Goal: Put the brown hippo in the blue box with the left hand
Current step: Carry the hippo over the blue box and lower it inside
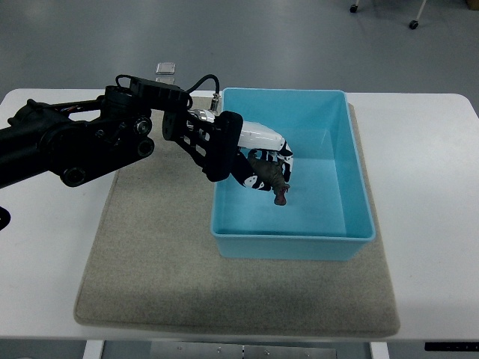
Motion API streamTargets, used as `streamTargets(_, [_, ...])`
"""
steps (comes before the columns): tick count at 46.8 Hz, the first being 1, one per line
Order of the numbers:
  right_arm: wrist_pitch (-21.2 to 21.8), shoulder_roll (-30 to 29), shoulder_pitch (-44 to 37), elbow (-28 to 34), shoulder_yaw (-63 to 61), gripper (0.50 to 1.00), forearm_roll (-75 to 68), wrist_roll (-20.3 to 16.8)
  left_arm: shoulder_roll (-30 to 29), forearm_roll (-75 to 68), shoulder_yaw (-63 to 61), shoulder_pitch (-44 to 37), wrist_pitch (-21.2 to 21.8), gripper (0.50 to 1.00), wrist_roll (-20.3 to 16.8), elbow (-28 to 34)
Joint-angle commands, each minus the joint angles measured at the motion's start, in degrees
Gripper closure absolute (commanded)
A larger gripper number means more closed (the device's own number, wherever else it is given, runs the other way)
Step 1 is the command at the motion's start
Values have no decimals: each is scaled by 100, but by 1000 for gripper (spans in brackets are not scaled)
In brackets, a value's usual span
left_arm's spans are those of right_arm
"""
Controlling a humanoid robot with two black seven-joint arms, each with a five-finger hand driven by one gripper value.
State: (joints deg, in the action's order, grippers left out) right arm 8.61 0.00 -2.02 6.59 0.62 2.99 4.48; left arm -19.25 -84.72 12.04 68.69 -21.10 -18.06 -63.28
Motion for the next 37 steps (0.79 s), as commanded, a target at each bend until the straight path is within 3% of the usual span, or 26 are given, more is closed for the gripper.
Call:
streamTargets(1, [0, 0, 0, 0, 0, 564, 0, 0, 1, 0, 0, -23, 0, 1000, -5, 17])
streamTargets(12, [0, 0, 0, 0, 0, 564, 0, 0, 1, 0, 0, -58, 44, 990, -5, 26])
streamTargets(13, [0, 0, 0, 0, 0, 564, 0, 0, 1, 8, 0, -75, 53, 967, -5, 26])
streamTargets(16, [0, 0, 0, 0, 0, 564, 0, 0, 9, 9, 9, -102, 106, 828, -5, 26])
streamTargets(17, [0, 0, 0, 0, 0, 564, 0, 0, 9, 17, 9, -102, 106, 806, -5, 26])
streamTargets(20, [0, 0, 0, 0, 0, 564, 0, 0, 9, 17, 18, -119, 115, 793, -5, 26])
streamTargets(23, [0, 0, 0, 0, 0, 564, 0, 0, 9, 35, 27, -128, 115, 737, -14, 26])
streamTargets(29, [0, 0, 0, 0, 0, 564, 0, 0, 9, 44, 27, -146, 115, 727, -14, 17])
streamTargets(37, [0, 0, 0, 0, 0, 564, 0, 0, 9, 88, 79, -146, 123, 649, -14, 8])
